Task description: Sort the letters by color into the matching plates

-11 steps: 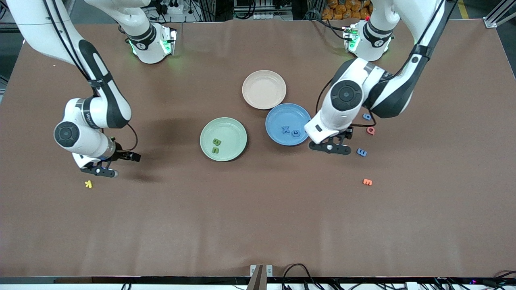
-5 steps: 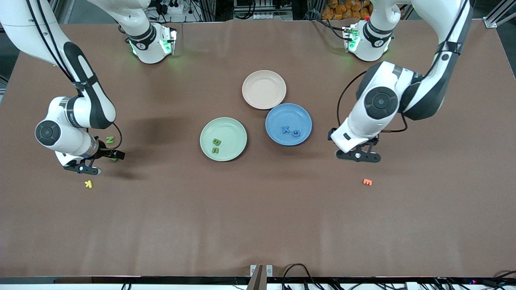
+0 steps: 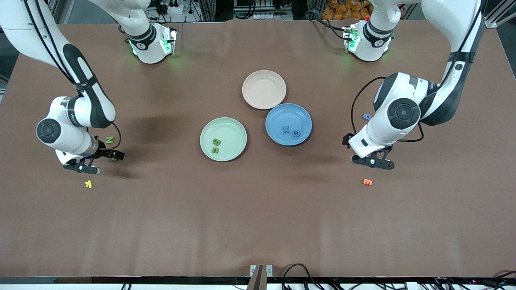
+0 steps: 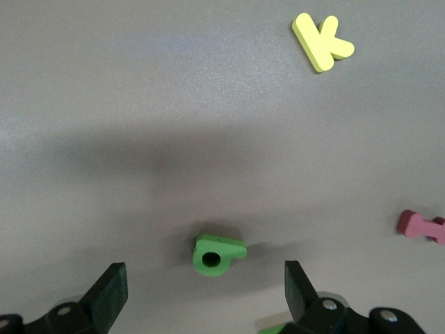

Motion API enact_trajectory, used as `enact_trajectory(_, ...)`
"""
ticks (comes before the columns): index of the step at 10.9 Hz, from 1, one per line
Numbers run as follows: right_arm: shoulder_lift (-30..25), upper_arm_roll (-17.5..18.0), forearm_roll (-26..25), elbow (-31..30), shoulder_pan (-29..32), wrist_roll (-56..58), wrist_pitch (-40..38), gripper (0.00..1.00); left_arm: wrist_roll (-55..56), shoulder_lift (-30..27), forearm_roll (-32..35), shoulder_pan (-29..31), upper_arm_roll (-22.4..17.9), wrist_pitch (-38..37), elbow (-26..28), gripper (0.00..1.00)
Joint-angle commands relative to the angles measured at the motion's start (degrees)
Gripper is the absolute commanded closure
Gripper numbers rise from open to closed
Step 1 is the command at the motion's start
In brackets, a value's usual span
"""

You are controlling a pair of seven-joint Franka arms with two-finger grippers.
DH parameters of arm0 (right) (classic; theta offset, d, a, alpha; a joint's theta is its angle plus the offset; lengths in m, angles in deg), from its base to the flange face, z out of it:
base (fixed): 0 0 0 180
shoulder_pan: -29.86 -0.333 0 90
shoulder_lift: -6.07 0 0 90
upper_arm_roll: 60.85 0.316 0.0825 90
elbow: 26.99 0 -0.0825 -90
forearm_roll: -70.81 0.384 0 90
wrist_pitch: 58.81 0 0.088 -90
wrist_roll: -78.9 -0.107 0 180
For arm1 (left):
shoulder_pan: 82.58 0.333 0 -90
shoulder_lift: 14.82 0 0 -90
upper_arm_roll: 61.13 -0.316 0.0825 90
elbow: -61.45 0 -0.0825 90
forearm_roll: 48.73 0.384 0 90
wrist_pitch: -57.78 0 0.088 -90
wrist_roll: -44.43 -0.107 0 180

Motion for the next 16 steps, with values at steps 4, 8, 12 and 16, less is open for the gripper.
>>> enact_trajectory(4,1.7,3.3,-1.1,-1.6,4.5,0.3,5.4,0.0,-9.0,-0.5,-1.1,1.5,-2.4,13.7,10.7,0.0)
enact_trajectory(8,1.7,4.4,-1.1,-3.4,6.3,0.9,7.7,0.0,-21.3,0.4,-0.8,1.5,-5.5,18.8,14.5,0.0)
enact_trajectory(12,1.0,4.4,-1.1,-5.0,6.5,1.0,7.8,0.0,-22.5,0.3,-0.8,1.2,-6.2,23.6,18.2,0.0)
enact_trajectory(16,0.7,4.5,-1.1,-5.1,6.7,2.5,7.8,0.09,-22.5,0.4,-0.7,1.1,-6.2,26.7,20.2,0.0)
